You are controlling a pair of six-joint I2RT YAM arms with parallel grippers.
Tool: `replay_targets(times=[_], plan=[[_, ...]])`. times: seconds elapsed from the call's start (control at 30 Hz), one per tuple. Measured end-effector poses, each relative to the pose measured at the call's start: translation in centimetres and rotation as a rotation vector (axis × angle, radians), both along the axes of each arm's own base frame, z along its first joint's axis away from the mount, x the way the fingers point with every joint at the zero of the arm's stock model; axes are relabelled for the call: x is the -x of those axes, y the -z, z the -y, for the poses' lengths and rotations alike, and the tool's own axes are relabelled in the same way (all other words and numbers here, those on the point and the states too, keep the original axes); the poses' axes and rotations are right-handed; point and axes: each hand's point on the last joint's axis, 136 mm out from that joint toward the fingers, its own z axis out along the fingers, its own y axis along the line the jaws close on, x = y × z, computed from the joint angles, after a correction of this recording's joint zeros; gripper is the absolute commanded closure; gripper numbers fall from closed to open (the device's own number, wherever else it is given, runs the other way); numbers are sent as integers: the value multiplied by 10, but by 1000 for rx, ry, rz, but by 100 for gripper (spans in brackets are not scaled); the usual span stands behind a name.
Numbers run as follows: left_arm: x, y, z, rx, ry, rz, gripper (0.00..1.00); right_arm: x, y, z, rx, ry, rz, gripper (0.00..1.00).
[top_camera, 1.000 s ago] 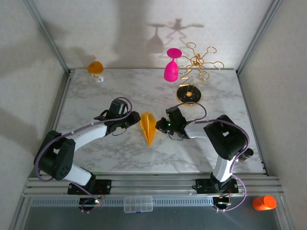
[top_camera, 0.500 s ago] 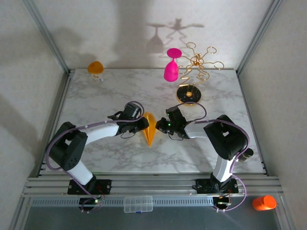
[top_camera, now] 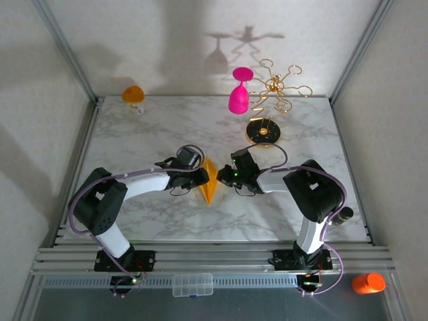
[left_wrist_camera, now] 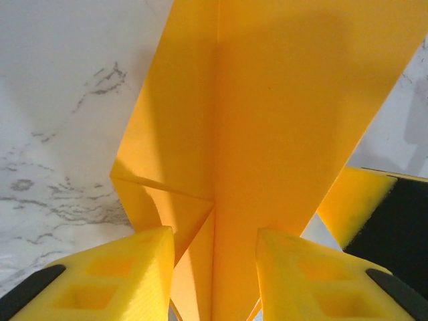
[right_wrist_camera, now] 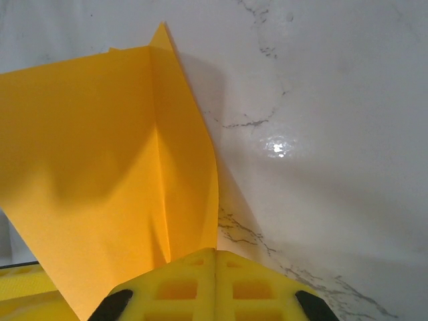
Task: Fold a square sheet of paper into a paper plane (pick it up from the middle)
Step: Move the paper plane to the top-center of the table.
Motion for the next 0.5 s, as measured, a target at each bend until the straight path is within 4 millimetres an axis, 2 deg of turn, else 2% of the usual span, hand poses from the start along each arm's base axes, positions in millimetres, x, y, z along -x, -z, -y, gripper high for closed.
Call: replay_targets(times=[0.5], plan=[[9, -1, 12, 21, 30, -18, 71, 1, 2, 0, 3, 0, -5, 100]])
